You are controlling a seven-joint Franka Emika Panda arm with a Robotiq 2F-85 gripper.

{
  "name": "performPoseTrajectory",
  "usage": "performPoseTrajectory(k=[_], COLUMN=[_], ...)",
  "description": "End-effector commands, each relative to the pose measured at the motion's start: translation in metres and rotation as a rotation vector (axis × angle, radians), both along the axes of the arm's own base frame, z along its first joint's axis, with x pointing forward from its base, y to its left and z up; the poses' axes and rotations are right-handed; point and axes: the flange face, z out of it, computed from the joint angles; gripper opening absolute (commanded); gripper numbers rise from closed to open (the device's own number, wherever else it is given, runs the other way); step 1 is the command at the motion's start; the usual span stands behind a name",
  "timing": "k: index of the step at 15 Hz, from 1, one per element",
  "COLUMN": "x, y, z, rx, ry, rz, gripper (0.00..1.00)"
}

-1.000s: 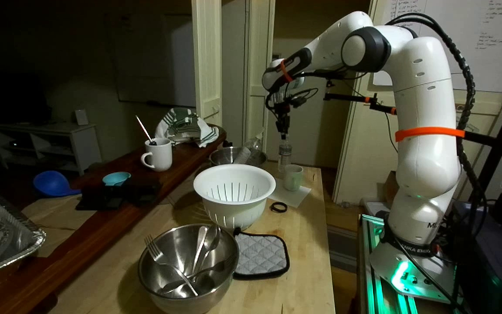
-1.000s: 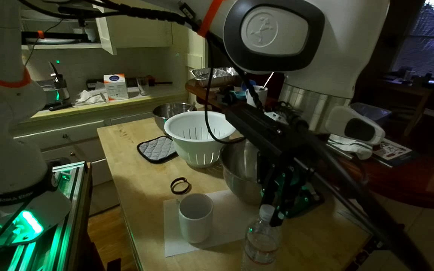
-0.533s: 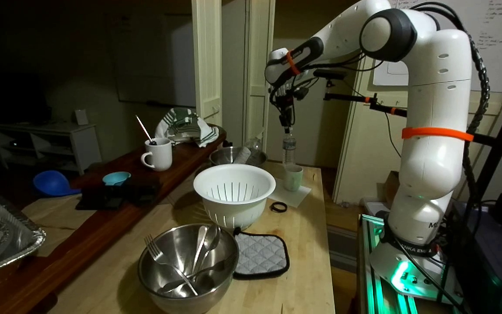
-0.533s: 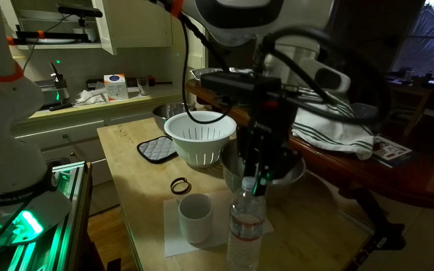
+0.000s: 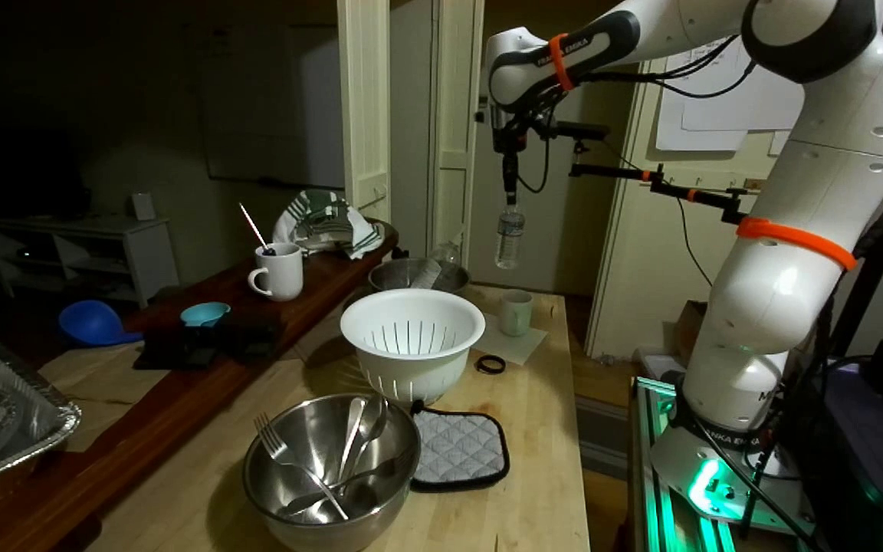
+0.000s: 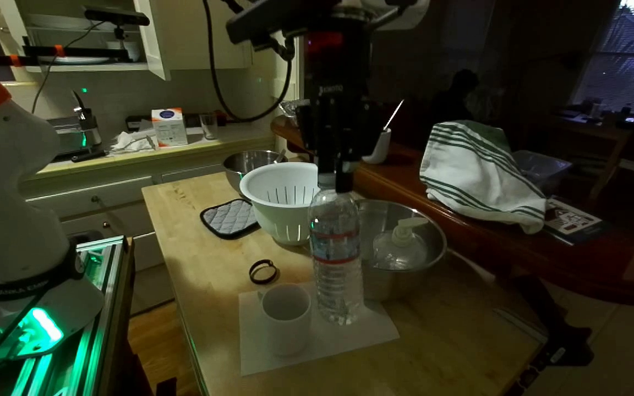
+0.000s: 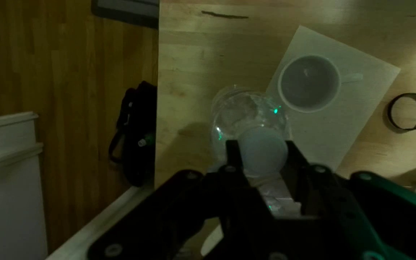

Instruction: Pick up the bottle and put it in the silver bowl

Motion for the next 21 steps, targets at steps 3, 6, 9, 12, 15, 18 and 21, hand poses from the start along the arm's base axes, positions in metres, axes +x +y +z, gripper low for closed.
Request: performPoseTrajectory(k=[3, 6, 9, 12, 15, 18, 21], x=[-0.009, 0.007, 0.033, 0.055, 0.052, 0.061, 0.075], y=[0.046, 0.059, 0.062, 0.073, 0.073, 0.074, 0.079], z=[0.047, 0.058, 0.061, 0.067, 0.059, 0.057, 0.055], rx=[0.04, 0.062, 0.094, 0.126, 0.106, 0.107, 0.109], ry=[-0.035, -0.058, -0.031, 0.006, 0.01, 0.027, 0.01], rz=[0.285, 0.388, 0.565, 0.685, 0.652, 0.663, 0.665], gripper=[0.08, 0.08, 0.08, 0.08, 0.32, 0.32, 0.08])
